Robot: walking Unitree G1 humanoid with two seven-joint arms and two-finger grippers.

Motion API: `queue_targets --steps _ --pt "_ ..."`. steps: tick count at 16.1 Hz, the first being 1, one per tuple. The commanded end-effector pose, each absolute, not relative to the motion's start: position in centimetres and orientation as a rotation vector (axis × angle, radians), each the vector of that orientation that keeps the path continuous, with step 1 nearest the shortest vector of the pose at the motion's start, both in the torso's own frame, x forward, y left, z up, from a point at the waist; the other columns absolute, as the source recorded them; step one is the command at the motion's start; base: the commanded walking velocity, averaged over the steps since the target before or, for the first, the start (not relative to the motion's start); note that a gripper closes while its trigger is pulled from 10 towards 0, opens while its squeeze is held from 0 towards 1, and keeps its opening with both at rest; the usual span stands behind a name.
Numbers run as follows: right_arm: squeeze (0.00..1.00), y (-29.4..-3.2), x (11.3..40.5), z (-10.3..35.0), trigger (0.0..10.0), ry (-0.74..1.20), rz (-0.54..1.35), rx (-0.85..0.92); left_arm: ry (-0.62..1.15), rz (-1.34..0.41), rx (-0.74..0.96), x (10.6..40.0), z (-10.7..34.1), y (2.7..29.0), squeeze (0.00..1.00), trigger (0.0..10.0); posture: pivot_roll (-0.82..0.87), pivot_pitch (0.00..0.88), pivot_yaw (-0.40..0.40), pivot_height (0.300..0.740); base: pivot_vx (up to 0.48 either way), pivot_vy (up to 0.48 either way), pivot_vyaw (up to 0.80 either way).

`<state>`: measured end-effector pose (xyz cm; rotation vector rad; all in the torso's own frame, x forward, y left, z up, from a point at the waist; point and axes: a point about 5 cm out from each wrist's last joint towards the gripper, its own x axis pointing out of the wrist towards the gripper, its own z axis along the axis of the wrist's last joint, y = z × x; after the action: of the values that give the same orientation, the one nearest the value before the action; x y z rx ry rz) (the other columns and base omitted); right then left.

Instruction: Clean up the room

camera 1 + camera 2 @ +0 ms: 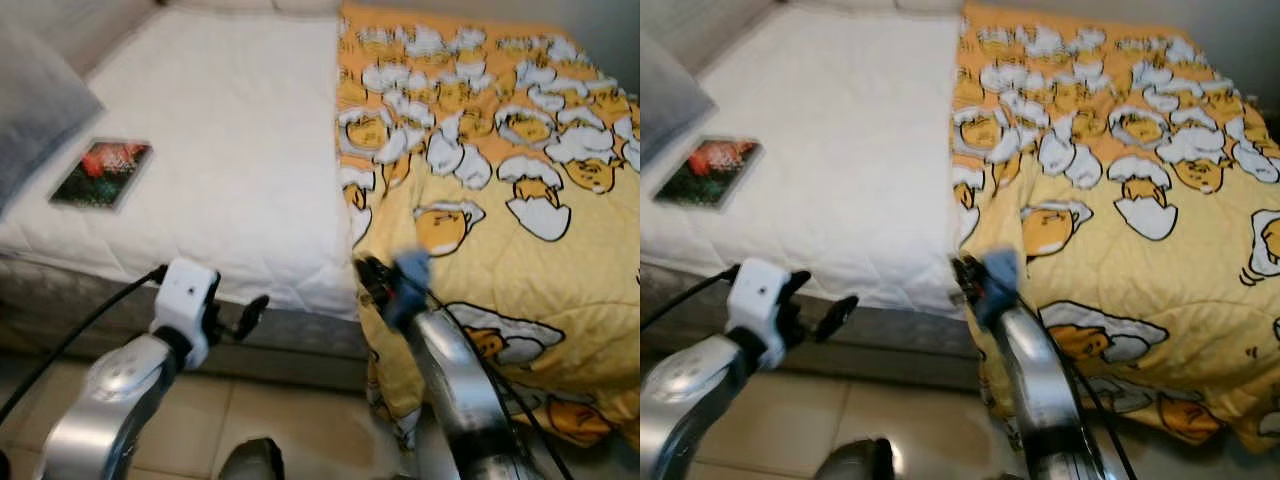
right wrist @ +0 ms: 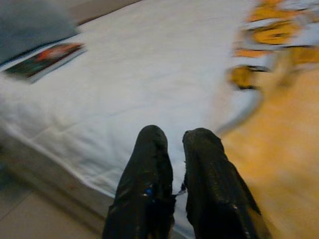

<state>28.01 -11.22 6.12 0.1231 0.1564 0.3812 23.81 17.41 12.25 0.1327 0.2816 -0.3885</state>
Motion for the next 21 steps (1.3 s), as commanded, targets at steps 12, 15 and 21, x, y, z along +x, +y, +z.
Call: queue_targets --steps 12,15,21 --pt "1.0 -15.5 24.1 8.4 10.0 0.155 0.057 0.166 0.215 -0.322 0.093 27.1 11.3 16.5 0.22 10.0 -0.03 0.0 0.071 0.74 0.0 0.131 0.0" --pt "0.78 -15.8 24.2 8.4 10.0 0.174 0.04 0.168 0.222 -0.312 0.073 27.3 11.0 16.6 0.22 10.0 -0.03 0.0 0.062 0.74 0.0 0.328 0.0" --pt "0.0 -15.4 24.8 8.0 10.0 0.217 0.073 0.126 0.215 -0.274 0.036 27.3 10.7 16.7 0.24 10.0 -0.01 0.0 0.018 0.74 0.0 0.0 0.0"
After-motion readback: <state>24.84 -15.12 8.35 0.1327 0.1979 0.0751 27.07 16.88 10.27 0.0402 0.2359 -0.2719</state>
